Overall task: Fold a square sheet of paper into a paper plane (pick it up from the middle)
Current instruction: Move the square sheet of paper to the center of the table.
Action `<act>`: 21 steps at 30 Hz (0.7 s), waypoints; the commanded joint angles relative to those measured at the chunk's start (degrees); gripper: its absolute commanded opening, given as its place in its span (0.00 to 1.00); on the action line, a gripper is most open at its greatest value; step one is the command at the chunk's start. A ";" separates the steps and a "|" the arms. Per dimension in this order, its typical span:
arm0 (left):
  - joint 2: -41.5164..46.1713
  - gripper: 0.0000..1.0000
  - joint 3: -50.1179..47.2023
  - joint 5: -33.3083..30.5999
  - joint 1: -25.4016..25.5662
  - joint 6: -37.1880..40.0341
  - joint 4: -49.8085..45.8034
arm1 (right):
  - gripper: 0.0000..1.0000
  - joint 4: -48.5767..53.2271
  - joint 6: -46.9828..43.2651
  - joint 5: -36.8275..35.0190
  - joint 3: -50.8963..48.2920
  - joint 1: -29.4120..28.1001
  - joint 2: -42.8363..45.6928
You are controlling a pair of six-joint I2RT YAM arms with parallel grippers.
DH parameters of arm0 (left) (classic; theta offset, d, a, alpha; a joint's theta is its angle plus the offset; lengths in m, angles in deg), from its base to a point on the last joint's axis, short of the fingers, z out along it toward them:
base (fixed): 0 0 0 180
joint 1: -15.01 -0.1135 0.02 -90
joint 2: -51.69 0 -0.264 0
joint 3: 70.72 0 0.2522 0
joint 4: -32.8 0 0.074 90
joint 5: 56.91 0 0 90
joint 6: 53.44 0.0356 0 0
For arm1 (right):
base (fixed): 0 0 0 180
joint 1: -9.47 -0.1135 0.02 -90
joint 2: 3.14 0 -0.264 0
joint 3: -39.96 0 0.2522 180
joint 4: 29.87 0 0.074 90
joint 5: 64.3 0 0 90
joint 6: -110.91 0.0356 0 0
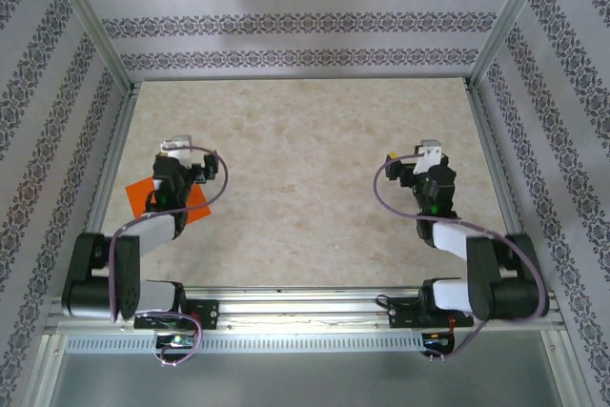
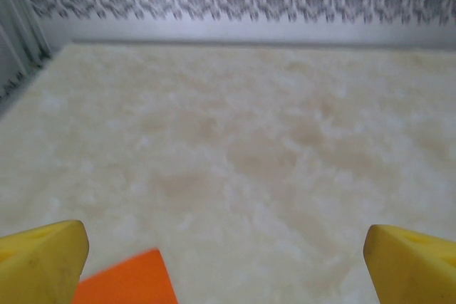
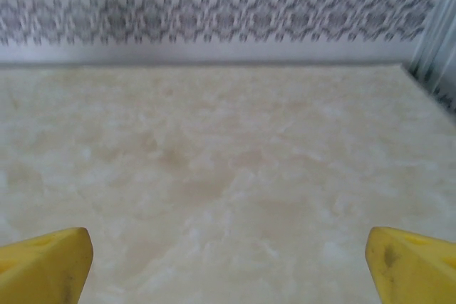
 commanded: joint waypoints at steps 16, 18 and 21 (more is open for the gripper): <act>1.95 0.99 14.35 5.95 -6.80 -32.96 -52.62 | 0.98 35.18 34.90 39.48 13.84 5.14 9.77; 0.23 0.95 14.58 10.10 -8.52 -33.60 -51.77 | 0.98 29.53 39.52 41.61 12.37 5.61 8.03; -3.60 0.96 16.10 13.32 -10.15 -33.03 -52.61 | 0.98 35.16 38.14 44.28 16.06 5.24 5.59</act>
